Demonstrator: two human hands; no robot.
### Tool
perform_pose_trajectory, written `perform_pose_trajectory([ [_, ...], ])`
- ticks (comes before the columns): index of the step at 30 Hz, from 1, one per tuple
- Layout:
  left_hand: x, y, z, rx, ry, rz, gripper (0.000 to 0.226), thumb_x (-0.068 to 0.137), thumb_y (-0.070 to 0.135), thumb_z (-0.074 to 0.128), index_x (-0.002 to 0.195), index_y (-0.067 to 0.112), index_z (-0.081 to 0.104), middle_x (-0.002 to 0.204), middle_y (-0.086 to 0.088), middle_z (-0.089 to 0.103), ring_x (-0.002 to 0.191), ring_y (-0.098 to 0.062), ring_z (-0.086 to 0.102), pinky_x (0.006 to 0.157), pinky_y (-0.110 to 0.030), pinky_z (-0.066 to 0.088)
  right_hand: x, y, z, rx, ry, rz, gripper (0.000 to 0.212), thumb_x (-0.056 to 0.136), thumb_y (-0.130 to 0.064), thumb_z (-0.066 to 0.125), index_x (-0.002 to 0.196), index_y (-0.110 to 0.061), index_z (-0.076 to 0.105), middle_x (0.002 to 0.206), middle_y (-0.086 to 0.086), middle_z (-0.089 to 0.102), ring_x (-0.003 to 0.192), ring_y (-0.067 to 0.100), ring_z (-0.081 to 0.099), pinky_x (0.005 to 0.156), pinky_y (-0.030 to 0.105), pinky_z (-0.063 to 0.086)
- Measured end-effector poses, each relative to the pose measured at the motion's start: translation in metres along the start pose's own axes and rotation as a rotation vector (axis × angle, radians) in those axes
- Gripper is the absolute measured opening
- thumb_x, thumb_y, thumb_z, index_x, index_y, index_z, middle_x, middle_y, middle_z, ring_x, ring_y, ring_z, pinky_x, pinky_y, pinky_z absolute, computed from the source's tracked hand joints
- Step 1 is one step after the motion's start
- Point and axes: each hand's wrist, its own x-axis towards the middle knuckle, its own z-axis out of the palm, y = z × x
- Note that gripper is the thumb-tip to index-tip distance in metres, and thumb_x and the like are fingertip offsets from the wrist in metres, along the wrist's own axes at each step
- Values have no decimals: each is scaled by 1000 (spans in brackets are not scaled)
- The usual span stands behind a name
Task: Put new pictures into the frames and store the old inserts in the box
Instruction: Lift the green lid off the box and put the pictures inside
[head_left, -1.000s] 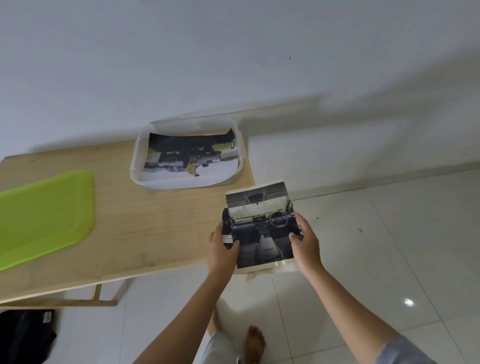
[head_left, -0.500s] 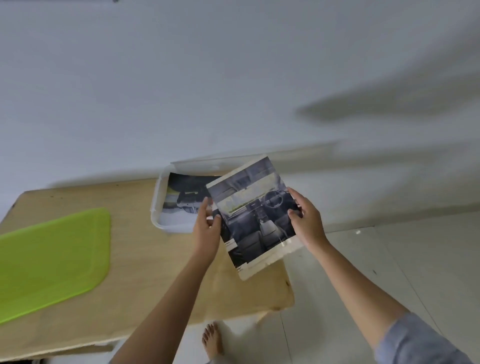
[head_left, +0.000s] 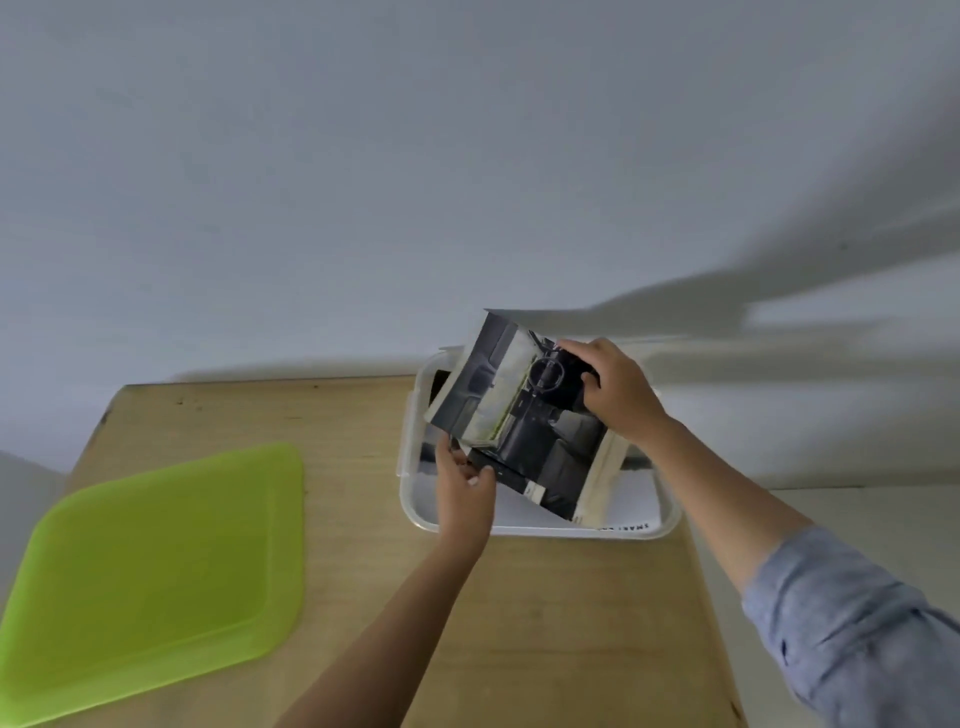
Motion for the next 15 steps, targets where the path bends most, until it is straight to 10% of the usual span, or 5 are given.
perform_pose_trajectory([
  [5, 19, -1, -1, 27, 95, -111, 67, 85, -3, 53, 143, 10, 20, 105, -5, 52, 83, -12, 54, 64, -11, 48, 3, 24, 26, -41, -170, 22, 61, 83, 6, 41, 132, -30, 48, 105, 6, 53, 92, 28, 51, 86, 43, 44],
  [8, 27, 0, -7, 220, 109, -171, 70, 87, 9, 57, 145, 12, 17, 139, -10, 37, 104, -21, 51, 83, -29, 47, 1, 32, 36, -33, -207, 16, 61, 86, 7, 42, 133, -31, 46, 105, 3, 53, 87, 23, 52, 85, 39, 43],
  [15, 28, -8, 4, 664, -17, -79, 62, 85, 15, 59, 138, 6, 29, 146, -15, 16, 136, -30, 18, 112, -37, 22, 3, 37, 55, 24, -206, -49, 52, 87, 3, 46, 132, -22, 50, 103, -4, 49, 90, 21, 50, 81, 32, 40],
])
